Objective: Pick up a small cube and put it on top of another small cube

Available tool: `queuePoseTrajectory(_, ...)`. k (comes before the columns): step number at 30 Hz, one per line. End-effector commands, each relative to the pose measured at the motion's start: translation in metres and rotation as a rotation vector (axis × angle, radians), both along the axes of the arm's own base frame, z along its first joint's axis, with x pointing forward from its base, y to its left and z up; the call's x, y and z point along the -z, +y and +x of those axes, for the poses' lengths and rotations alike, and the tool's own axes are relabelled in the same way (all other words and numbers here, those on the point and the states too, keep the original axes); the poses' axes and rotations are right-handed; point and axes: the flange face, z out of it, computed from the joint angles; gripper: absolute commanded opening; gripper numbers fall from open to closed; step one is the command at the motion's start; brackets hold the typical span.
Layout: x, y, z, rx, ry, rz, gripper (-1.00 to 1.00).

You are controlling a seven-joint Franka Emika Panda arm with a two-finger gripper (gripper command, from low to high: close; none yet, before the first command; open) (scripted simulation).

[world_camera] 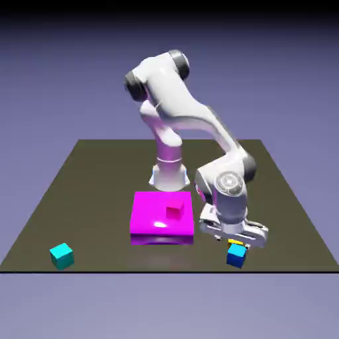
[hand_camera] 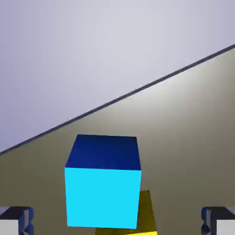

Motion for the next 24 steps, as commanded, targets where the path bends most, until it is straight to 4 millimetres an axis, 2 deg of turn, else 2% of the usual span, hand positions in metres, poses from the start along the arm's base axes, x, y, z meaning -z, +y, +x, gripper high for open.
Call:
queuePoseTrajectory(1,0.000,0.000,0.000,0.000,0.000,0.000,0.00)
queuePoseTrajectory(4,0.064,0.010,-0.018,0.000,0.000,0.000,0.00)
queuePoseTrajectory(5,0.065,0.010,-0.019,0.000,0.000,0.000,0.00)
queuePoseTrajectory(6,0.065,0.010,-0.019,0.000,0.000,0.000,-1.00)
queuePoseTrajectory(7,0.065,0.010,-0.019,0.000,0.000,0.000,-1.00)
queuePoseTrajectory(10,0.001,0.000,0.000,0.000,0.000,0.000,-1.00)
queuePoseTrajectory(14,-0.008,-0.086,0.023,0.354,-0.012,-0.012,-1.00)
queuePoseTrajectory(17,-0.014,-0.155,0.031,0.627,-0.017,-0.020,-1.00)
queuePoseTrajectory(21,-0.023,-0.250,0.029,0.994,-0.018,-0.028,-1.00)
queuePoseTrajectory(24,-0.029,-0.321,0.016,1.272,-0.016,-0.030,-1.00)
